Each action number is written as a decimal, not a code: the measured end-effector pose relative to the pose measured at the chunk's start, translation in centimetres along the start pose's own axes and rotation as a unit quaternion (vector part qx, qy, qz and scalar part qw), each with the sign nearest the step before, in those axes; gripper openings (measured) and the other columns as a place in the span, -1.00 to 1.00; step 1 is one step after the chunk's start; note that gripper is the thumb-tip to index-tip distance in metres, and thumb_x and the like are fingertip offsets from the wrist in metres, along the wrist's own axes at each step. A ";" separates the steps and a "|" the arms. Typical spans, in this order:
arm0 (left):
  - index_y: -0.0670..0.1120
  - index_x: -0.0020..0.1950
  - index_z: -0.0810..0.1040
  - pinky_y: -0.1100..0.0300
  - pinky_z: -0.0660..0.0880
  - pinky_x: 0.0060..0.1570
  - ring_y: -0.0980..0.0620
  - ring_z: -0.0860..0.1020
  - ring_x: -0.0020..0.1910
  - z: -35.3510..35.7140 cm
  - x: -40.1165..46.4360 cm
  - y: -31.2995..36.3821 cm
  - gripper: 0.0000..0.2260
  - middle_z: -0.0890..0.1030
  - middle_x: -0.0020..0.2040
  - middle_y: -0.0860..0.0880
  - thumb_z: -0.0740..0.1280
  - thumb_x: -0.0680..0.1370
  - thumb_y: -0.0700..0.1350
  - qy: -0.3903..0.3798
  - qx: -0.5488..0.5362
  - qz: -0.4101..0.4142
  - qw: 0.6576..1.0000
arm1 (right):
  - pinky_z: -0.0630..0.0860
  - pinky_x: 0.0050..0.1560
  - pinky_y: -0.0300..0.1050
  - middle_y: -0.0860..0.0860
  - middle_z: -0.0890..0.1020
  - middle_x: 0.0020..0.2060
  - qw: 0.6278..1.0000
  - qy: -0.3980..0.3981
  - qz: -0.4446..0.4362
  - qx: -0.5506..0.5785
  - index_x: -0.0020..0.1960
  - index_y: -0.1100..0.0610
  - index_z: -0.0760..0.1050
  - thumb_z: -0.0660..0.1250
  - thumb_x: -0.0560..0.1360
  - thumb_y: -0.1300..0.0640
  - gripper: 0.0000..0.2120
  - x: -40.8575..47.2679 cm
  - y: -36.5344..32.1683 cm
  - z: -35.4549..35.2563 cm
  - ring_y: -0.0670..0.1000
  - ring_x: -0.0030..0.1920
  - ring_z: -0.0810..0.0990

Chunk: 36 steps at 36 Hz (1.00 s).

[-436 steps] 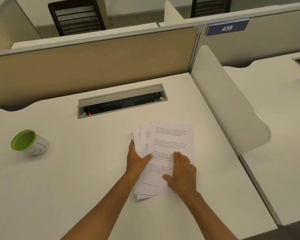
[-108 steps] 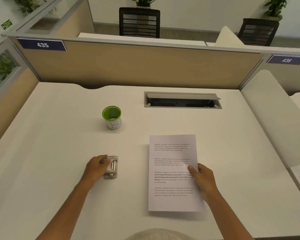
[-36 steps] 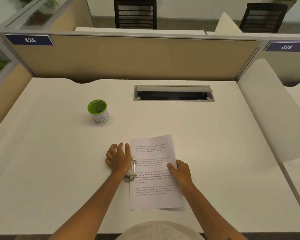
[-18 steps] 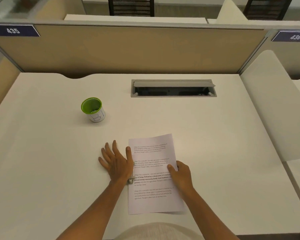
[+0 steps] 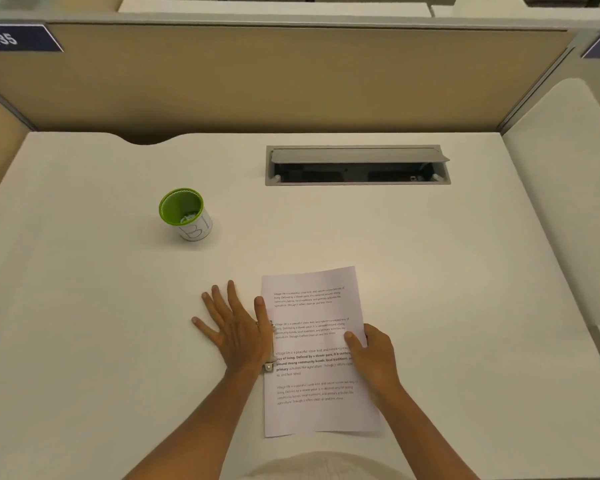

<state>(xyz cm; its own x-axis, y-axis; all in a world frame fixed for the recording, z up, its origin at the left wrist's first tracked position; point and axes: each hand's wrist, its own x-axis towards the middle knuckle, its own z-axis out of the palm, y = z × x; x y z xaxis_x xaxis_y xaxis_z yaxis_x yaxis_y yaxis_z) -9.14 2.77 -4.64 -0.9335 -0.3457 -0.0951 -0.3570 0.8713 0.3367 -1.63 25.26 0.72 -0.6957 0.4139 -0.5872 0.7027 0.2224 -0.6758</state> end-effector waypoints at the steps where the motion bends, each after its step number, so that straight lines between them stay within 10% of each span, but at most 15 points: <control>1: -0.02 0.73 0.08 -0.42 -0.21 0.62 -0.14 -0.12 0.76 0.0 0.0 0.0 -0.34 0.07 0.75 -0.15 -0.04 0.68 0.25 -0.002 0.000 -0.001 1.000 | 0.73 0.09 0.17 0.00 0.75 0.01 1.000 0.001 -0.001 0.003 0.10 0.09 0.63 0.35 0.66 0.04 -0.85 0.0 0.1 0.0 0.07 -0.02 0.75; 24: -0.08 0.73 0.12 -0.32 -0.34 0.63 -0.12 -0.18 0.75 -3.9 -1.0 1.9 -0.34 0.01 0.76 -0.16 -0.03 0.72 0.25 -0.061 -0.043 -0.019 0.997 | 0.76 0.02 0.13 0.02 0.77 -0.05 1.000 -0.007 -0.003 0.030 0.09 0.14 0.67 0.36 0.64 0.10 -0.85 -0.3 -0.3 -0.2 0.09 -0.08 0.78; 32: -0.12 0.48 0.52 -0.23 -0.31 0.66 -0.09 0.17 0.72 -5.6 -2.1 1.7 -0.63 0.48 0.57 -0.10 0.16 0.76 0.01 -0.046 -0.191 0.035 0.980 | 0.66 -0.17 -0.07 0.06 0.75 -0.12 0.999 -0.003 -0.018 0.037 -0.02 0.18 0.65 0.36 0.62 0.18 -0.88 -1.1 -0.9 -0.6 0.12 -0.11 0.75; 36: -0.12 0.45 0.54 -0.27 0.10 0.66 -0.17 0.45 0.53 -5.9 -2.9 0.4 -0.65 0.58 0.46 -0.10 0.35 0.69 -0.05 -0.055 -0.233 0.115 0.964 | 0.72 -0.10 0.01 0.07 0.76 -0.10 0.998 -0.005 -0.018 0.062 0.00 0.21 0.67 0.35 0.62 0.20 -0.87 -1.1 -0.8 -1.0 0.14 -0.09 0.76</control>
<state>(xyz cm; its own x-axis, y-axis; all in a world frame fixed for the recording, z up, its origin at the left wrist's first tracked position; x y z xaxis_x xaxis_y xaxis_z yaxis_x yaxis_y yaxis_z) -6.39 2.07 1.27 -0.9933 -0.1000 -0.0587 -0.1104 0.6611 0.7421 -1.24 25.53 2.38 -0.7225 0.3992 -0.5645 0.6531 0.1262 -0.7467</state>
